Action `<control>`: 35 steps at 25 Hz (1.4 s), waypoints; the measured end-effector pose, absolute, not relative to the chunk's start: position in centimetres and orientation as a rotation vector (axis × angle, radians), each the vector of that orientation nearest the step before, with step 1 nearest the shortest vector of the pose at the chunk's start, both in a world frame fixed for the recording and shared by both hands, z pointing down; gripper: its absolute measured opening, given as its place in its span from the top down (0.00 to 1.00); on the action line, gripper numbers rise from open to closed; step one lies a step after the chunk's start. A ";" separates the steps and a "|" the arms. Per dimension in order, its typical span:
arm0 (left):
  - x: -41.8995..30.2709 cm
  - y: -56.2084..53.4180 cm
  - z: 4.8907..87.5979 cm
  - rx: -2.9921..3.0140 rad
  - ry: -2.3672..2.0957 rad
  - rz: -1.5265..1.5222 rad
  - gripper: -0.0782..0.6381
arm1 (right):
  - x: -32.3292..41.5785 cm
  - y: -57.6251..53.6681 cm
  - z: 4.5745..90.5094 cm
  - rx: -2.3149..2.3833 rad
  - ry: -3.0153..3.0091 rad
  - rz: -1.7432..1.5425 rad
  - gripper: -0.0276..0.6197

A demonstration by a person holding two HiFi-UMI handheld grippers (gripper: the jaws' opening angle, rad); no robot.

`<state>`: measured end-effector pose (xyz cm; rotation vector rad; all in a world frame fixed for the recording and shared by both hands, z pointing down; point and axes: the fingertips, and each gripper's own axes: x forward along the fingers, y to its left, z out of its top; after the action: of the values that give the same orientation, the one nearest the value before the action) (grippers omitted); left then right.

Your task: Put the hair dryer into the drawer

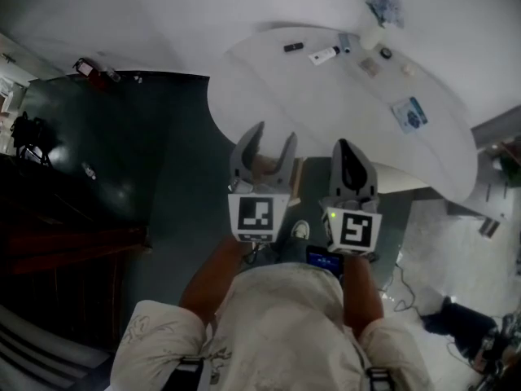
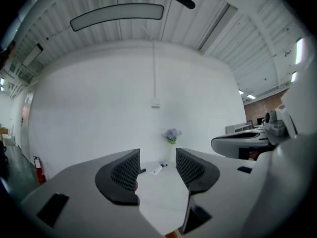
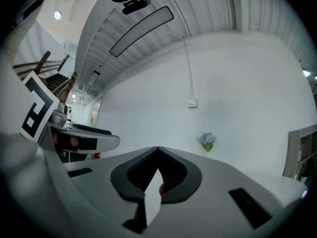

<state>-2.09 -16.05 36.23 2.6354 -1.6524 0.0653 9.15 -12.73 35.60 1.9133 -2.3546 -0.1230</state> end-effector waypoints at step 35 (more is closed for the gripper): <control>1.0 -14.7 32.6 2.720 -1.700 -0.094 0.89 | 12.8 -10.7 32.7 2.043 -2.310 -0.209 0.95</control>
<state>0.98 -14.67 32.61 2.7203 -1.6998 -0.0942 12.76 -10.71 32.67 2.0431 -2.3096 -0.2090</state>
